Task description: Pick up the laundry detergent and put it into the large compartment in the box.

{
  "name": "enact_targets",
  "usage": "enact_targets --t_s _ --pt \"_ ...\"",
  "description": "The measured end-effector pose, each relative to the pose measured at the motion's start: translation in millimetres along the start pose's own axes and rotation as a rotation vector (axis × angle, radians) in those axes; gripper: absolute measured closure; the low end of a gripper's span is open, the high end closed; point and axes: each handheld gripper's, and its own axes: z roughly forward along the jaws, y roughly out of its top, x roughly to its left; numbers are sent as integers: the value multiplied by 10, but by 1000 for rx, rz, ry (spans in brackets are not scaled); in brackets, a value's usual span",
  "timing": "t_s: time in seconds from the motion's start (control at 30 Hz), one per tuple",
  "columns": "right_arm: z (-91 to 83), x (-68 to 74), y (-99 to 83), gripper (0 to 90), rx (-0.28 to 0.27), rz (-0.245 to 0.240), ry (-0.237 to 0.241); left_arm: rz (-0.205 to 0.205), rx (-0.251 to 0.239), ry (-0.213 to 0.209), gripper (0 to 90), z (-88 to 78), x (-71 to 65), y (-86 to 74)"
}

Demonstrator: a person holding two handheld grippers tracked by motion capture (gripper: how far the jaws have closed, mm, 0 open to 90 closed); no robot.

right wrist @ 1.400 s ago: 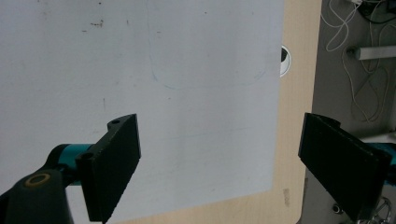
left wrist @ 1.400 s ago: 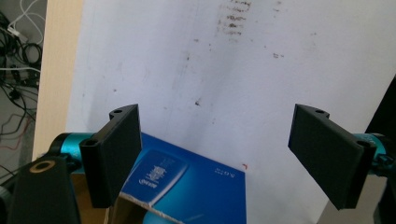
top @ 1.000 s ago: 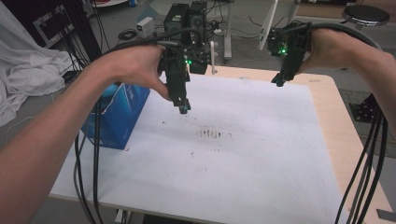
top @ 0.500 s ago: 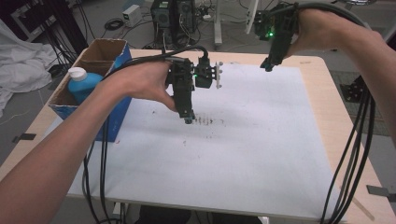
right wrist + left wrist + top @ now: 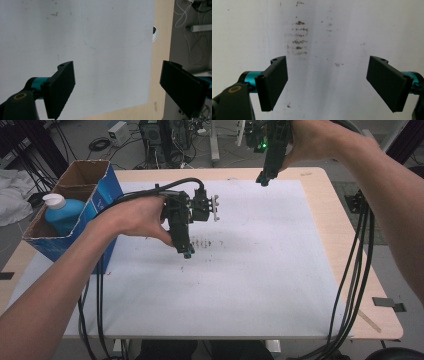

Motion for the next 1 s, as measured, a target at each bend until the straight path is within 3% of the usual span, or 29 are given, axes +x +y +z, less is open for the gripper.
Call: enact_targets --t_s 0.63,1.0 --pt "-39 34 -5 121 -5 5 -3 28 21 -9 175 8 -58 21" --pt "-43 42 8 121 -4 3 0 20 14 -8 175 4 -70 16"
